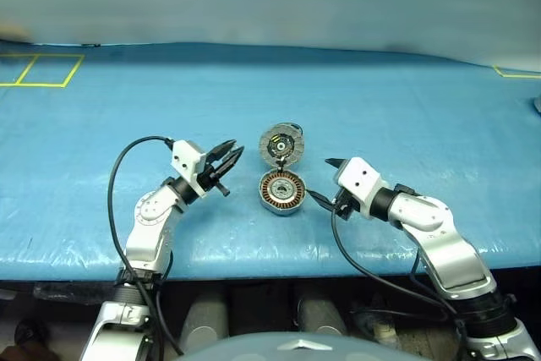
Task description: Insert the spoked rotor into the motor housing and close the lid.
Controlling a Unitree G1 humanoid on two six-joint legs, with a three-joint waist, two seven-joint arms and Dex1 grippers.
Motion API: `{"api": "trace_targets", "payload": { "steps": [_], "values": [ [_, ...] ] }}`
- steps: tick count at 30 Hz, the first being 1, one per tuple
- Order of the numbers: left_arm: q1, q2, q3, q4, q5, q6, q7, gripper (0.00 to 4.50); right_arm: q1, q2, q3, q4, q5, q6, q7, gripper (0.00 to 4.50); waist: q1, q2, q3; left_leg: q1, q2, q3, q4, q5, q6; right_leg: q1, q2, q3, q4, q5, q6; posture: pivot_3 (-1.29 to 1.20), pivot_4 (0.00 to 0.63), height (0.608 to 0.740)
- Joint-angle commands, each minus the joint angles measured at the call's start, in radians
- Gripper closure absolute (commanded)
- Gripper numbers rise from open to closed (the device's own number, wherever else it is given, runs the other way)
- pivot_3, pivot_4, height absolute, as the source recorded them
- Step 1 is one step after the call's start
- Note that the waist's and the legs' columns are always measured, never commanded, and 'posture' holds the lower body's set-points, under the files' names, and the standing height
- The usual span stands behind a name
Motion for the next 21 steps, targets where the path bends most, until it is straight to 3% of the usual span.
{"api": "trace_targets", "payload": {
  "steps": [1,13,21],
  "values": [
    [-0.039,0.013,-0.037,-0.022,-0.027,0.053,-0.075,3.82,0.033,0.026,-0.066,-0.057,0.1,-0.017,0.018,0.35,0.0,0.0,0.0,0.0,0.0,0.0,0.0,0.0,0.0,0.0,0.0,0.0,0.0,0.0,0.0,0.0,0.15,0.74],
    [-0.151,0.005,-0.184,0.072,0.02,0.166,-0.237,3.82,0.168,0.017,-0.059,-0.152,0.197,0.035,0.042,0.35,0.0,0.0,0.0,0.0,0.0,0.0,0.001,0.0,0.0,0.0,0.0,0.0,0.0,0.0,0.0,0.0,0.15,0.74],
    [-0.212,-0.011,-0.223,0.181,0.115,0.15,-0.205,3.82,0.198,-0.002,-0.032,-0.164,0.162,0.049,0.02,0.35,0.002,0.0,0.0,0.0,0.0,0.0,0.001,0.0,0.0,0.0,0.0,0.0,0.0,0.0,0.0,0.0,0.15,0.74]
  ]
}}
